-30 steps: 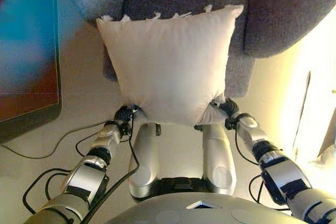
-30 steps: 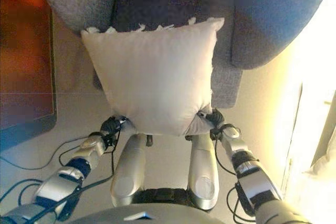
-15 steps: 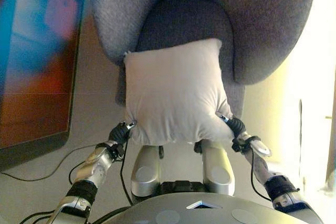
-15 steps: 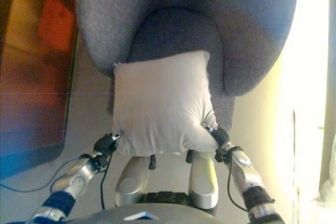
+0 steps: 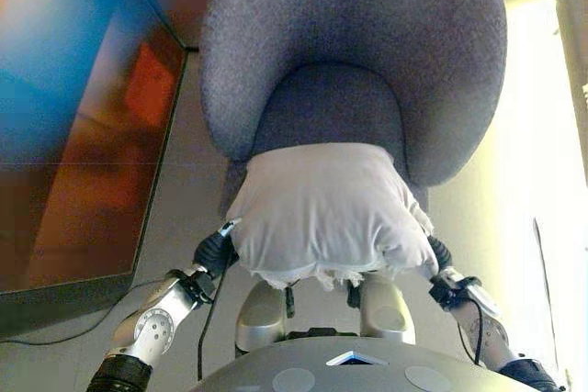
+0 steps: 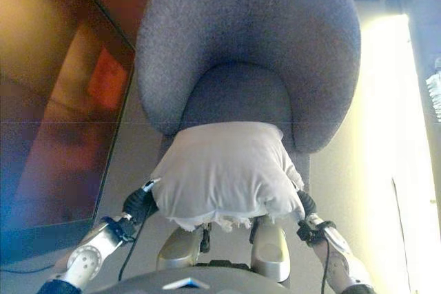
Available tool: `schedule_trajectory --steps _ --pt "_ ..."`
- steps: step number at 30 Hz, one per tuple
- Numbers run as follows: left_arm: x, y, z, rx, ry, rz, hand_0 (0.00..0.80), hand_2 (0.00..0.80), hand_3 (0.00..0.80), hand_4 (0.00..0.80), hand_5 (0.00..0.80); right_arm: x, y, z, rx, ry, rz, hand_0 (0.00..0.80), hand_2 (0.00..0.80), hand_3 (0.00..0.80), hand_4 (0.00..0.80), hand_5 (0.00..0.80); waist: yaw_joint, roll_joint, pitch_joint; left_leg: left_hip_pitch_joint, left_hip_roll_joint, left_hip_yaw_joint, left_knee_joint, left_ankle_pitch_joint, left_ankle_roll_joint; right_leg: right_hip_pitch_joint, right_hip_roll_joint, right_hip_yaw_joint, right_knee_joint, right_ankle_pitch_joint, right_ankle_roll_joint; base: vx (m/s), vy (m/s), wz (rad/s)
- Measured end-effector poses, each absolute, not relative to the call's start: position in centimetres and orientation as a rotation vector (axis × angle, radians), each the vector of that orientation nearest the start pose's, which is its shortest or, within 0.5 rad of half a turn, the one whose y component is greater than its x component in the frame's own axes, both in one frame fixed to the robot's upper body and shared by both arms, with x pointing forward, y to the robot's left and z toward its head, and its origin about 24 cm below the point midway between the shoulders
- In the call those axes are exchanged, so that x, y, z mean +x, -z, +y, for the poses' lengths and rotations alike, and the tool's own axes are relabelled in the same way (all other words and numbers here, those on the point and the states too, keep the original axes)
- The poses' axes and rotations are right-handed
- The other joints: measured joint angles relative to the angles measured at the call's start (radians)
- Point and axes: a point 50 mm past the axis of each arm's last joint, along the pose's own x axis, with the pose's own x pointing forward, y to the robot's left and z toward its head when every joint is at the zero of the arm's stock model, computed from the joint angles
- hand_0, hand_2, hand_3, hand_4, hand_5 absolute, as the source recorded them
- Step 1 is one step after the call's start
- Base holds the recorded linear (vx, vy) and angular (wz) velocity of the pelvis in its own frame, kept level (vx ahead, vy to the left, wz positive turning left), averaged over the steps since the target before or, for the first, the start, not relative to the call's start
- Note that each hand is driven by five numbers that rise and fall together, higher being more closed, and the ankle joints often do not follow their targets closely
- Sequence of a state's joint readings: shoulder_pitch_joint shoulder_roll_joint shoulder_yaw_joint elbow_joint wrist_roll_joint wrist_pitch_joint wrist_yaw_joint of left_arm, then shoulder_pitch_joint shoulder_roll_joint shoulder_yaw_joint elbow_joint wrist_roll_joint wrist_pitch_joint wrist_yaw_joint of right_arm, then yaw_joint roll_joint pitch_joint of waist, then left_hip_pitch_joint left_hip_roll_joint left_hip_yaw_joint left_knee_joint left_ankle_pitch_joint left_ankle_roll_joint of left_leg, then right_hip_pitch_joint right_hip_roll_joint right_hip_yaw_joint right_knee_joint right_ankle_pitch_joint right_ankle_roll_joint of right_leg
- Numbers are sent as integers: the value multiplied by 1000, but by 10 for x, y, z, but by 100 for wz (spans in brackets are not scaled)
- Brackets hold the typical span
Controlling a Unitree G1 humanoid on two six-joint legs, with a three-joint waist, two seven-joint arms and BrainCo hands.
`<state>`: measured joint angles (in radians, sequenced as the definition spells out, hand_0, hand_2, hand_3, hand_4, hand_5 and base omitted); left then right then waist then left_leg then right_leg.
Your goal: Pick up the cushion and take it to the sofa
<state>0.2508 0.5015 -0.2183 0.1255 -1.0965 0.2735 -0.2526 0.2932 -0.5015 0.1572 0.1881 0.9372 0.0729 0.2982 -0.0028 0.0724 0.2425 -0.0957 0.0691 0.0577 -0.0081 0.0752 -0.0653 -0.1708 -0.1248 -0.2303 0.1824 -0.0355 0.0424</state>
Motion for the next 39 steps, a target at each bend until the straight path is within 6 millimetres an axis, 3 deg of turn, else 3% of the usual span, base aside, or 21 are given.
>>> schedule_trajectory --steps 6,11,17,26,32,39 --pt "180 42 178 -813 167 745 800 800 800 800 800 182 31 -238 547 -74 562 800 800 800 800 800 19 -45 -49 31 9 -1 -2 -2 -3 35 9 -2 -8 -1 -3 55 -57 0" --pt "186 42 168 -921 83 810 800 800 800 800 800 208 18 -231 654 -58 568 800 800 800 800 800 22 -77 -85 35 10 -10 -2 -2 -3 52 11 -19 -18 -2 -4 74 -18 8" --pt "202 41 163 -1051 -63 822 800 800 800 800 800 235 5 -208 839 -61 574 800 800 800 800 800 38 -74 -100 68 9 -24 -6 -4 -5 116 16 -33 -69 10 3 124 16 8" --pt "232 29 161 -1287 -345 819 800 800 800 800 800 258 7 -168 1166 131 675 800 800 800 800 800 50 -63 -145 104 2 -30 -22 -7 -3 189 17 -55 -136 27 13 104 38 8" --pt "255 15 156 -1352 -477 798 800 800 800 800 800 280 -1 -155 1215 246 712 800 800 800 800 800 47 -60 -157 138 -7 -27 -39 -7 -2 240 18 -55 -195 52 22 100 49 0" --pt "277 11 140 -1438 -601 801 800 800 800 800 800 313 -16 -158 1120 406 770 800 800 800 800 800 47 -56 -171 161 -10 -24 -47 -8 -1 273 20 -55 -224 65 20 102 44 0"
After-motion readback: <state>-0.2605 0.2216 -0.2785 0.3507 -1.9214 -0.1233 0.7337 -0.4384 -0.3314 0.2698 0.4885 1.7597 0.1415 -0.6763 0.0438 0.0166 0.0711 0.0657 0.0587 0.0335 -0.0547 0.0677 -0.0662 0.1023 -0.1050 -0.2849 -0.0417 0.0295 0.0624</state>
